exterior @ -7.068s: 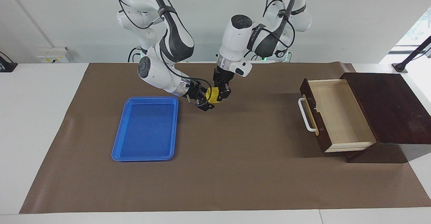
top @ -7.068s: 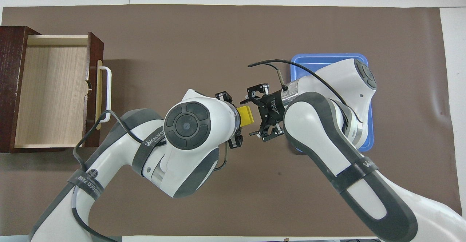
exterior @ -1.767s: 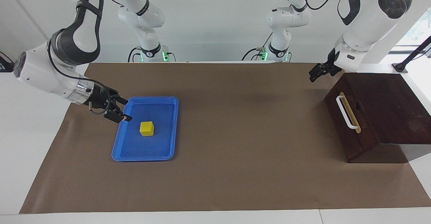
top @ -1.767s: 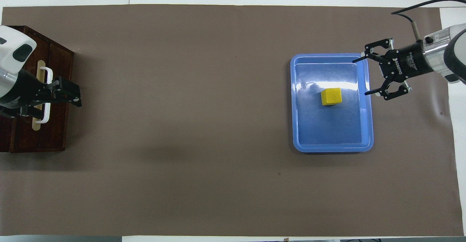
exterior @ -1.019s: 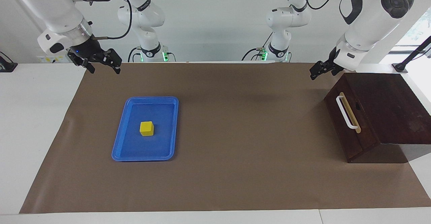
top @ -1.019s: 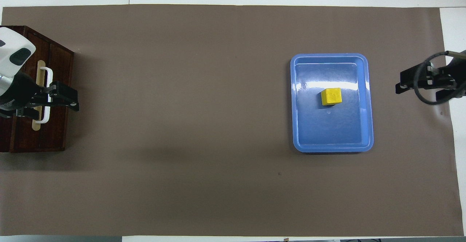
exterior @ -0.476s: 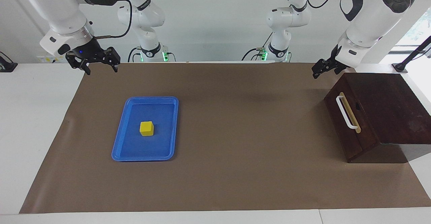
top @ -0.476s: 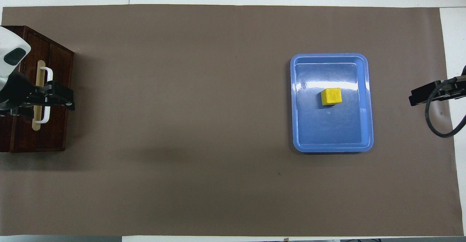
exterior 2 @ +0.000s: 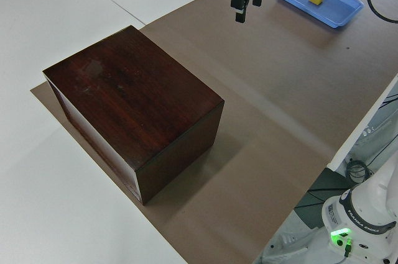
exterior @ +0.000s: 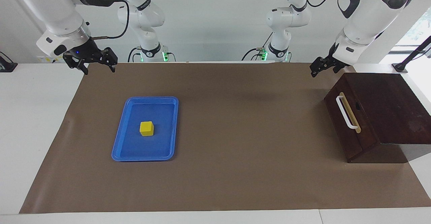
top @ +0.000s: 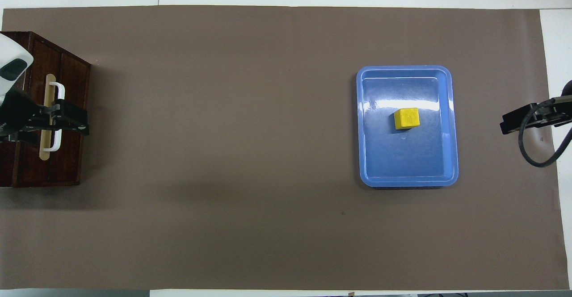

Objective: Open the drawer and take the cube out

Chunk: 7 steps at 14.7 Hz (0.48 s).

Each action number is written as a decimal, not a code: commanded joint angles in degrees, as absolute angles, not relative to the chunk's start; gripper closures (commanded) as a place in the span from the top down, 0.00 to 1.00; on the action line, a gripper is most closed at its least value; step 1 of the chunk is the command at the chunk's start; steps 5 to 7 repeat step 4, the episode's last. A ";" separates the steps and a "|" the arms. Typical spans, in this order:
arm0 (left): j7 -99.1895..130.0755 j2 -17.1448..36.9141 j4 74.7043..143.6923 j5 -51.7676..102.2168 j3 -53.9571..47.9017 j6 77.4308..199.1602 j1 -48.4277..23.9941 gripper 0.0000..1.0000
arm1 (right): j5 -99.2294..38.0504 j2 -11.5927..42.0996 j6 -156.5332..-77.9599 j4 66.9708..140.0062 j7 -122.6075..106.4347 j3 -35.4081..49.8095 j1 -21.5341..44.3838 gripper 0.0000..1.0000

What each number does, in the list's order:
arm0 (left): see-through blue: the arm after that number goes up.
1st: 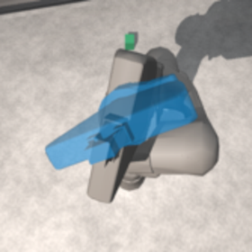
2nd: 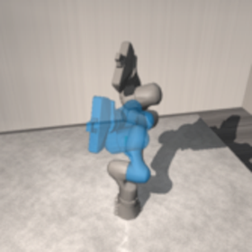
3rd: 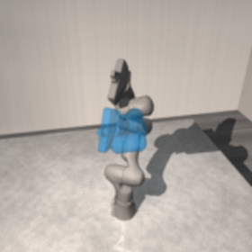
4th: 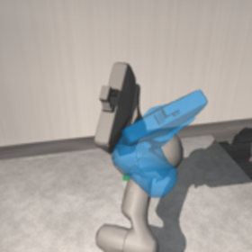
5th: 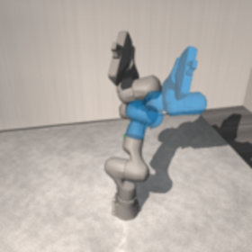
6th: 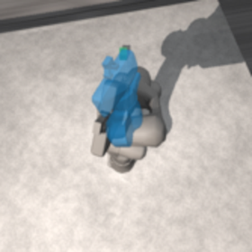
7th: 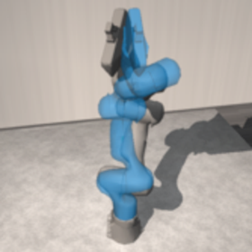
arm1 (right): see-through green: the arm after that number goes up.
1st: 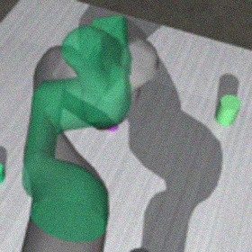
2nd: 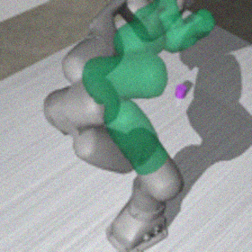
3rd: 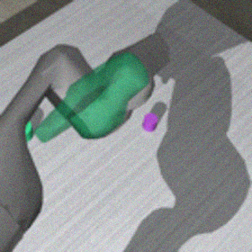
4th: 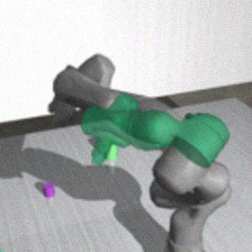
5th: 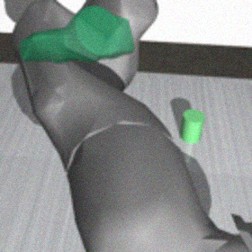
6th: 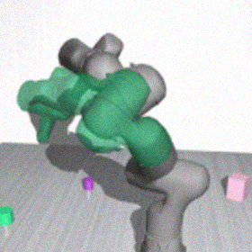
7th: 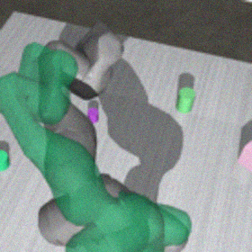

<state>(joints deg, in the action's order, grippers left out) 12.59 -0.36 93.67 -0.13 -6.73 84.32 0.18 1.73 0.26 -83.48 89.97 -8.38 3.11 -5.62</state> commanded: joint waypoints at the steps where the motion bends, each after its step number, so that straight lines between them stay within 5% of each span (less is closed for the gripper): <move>1: 12.56 -1.05 93.52 -1.14 -6.15 83.58 -0.44 1.00 | 2.46 0.09 -82.71 89.47 -9.93 3.43 -6.33 1.00; 7: 12.57 -1.14 93.52 -1.14 -6.07 83.58 -0.09 1.00 | 2.55 0.09 -82.79 89.47 -9.93 3.43 -6.24 1.00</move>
